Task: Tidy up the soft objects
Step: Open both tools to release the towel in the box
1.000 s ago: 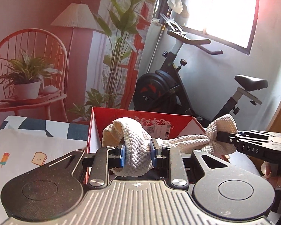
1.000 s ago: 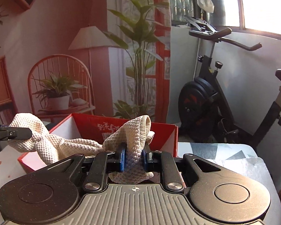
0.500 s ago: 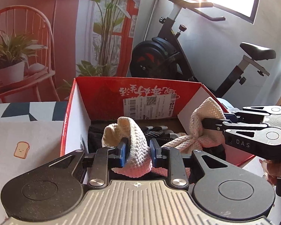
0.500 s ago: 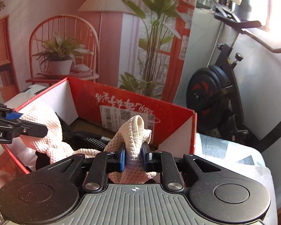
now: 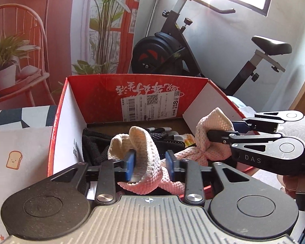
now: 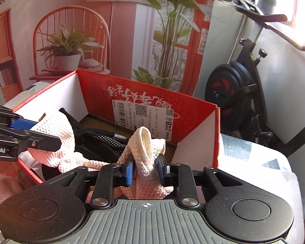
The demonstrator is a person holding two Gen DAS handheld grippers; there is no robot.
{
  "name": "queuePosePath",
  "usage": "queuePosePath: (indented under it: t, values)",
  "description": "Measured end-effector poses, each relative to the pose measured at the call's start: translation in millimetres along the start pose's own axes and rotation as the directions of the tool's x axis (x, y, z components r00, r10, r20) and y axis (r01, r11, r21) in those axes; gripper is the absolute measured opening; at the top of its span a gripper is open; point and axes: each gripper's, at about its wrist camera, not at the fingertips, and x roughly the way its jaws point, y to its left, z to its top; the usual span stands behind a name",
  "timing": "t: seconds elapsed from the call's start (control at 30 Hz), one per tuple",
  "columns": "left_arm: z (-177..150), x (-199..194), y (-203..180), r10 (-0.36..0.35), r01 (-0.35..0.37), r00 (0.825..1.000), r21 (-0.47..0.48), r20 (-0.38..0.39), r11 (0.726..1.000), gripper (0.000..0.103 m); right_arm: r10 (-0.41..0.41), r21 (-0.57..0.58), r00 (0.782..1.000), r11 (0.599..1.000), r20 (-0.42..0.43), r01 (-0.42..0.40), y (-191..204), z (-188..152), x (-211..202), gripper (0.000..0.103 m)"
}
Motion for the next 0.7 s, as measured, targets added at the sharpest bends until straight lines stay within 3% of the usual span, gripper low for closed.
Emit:
queuePosePath:
  t: [0.03,0.1,0.23,0.3,0.4,0.7]
  values:
    - [0,-3,0,-0.002,0.002,1.000,0.001,0.009,1.000,0.048,-0.004,0.006,1.000,1.000,0.009,0.004,-1,0,-3,0.038]
    - [2,-13,-1,0.002,-0.002,0.999,0.006,0.034,1.000,0.065,-0.024,0.019,0.999,1.000,0.031,0.023,-3,0,-10,0.059]
    - [3,-32,-4,0.006,-0.007,0.997,0.010,0.075,1.000,0.082,-0.029,0.042,0.998,0.999,0.058,0.026,-4,-3,-25,0.073]
    - [1,-40,-7,0.016,-0.017,0.996,0.011,0.087,1.000,0.094,-0.029,0.050,0.997,0.998,0.065,0.026,-3,-5,-34,0.090]
    - [-4,-51,-10,0.032,-0.033,0.995,0.015,0.089,0.999,0.100,-0.024,0.059,0.996,0.998,0.082,0.020,1,-11,-48,0.102]
    - [-33,-66,-18,0.044,-0.045,0.998,0.021,0.034,0.999,0.100,-0.030,0.081,0.997,0.996,0.076,0.024,12,-39,-77,0.102]
